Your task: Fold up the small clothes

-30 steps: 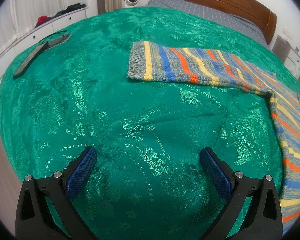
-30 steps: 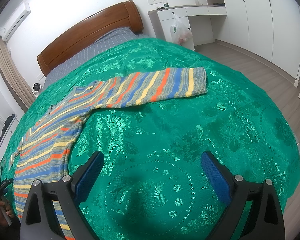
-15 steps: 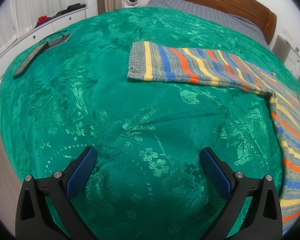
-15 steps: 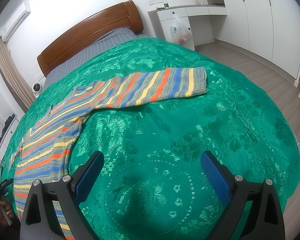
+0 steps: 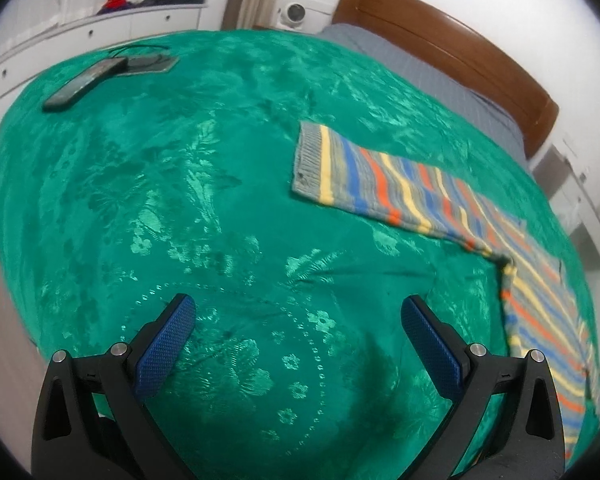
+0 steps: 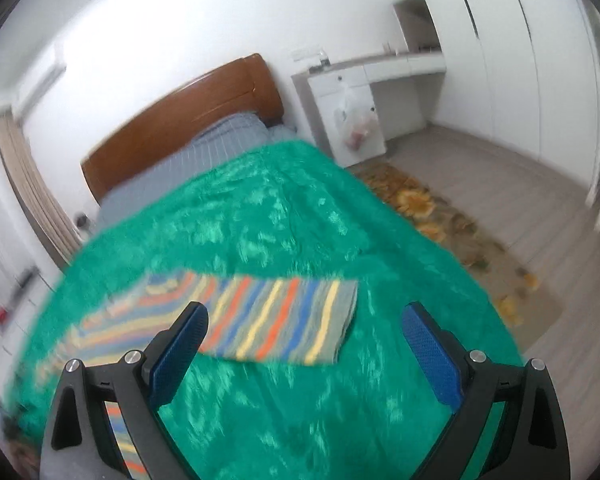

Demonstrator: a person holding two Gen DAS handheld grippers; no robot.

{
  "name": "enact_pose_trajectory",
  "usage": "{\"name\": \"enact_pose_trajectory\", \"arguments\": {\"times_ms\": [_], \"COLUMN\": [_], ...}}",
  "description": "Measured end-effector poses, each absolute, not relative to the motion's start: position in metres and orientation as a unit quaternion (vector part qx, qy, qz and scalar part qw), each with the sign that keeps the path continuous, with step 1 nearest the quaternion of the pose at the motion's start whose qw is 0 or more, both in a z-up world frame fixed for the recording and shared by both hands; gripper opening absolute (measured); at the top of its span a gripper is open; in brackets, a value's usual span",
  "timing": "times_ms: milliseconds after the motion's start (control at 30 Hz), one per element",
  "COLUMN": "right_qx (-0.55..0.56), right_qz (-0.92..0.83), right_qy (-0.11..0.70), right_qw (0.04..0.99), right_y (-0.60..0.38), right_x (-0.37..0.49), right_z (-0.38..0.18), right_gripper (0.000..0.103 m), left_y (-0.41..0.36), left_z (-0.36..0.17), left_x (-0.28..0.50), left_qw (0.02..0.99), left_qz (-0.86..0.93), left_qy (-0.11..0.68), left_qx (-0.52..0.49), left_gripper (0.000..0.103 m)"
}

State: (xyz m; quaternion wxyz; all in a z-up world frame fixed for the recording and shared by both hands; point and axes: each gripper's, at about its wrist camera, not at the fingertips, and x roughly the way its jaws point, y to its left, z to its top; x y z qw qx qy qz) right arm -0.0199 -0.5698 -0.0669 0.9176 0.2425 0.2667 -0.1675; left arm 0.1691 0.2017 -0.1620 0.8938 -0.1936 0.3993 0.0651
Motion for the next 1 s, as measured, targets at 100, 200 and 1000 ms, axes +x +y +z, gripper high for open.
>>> {"name": "enact_pose_trajectory", "arguments": {"times_ms": [100, 200, 1000], "right_qx": [0.328, 0.404, 0.169], "right_qz": [-0.143, -0.094, -0.094], "right_qy": [0.292, 0.316, 0.367], "right_qw": [0.887, 0.853, 0.91], "right_y": [-0.607, -0.62, -0.486], "right_x": [-0.002, 0.021, 0.174], "right_z": [-0.086, -0.116, -0.012], "right_gripper": [0.096, 0.089, 0.003], "left_y": [0.199, 0.193, 0.185], "left_z": [-0.163, -0.164, -0.171], "left_x": [0.168, 0.168, 0.172], "left_qw": [0.894, 0.895, 0.895], "left_qz": [0.068, 0.07, 0.06], "left_qy": [0.401, 0.404, 0.411], "left_qx": [-0.189, -0.176, -0.164], "left_gripper": [0.103, 0.103, 0.103]}}
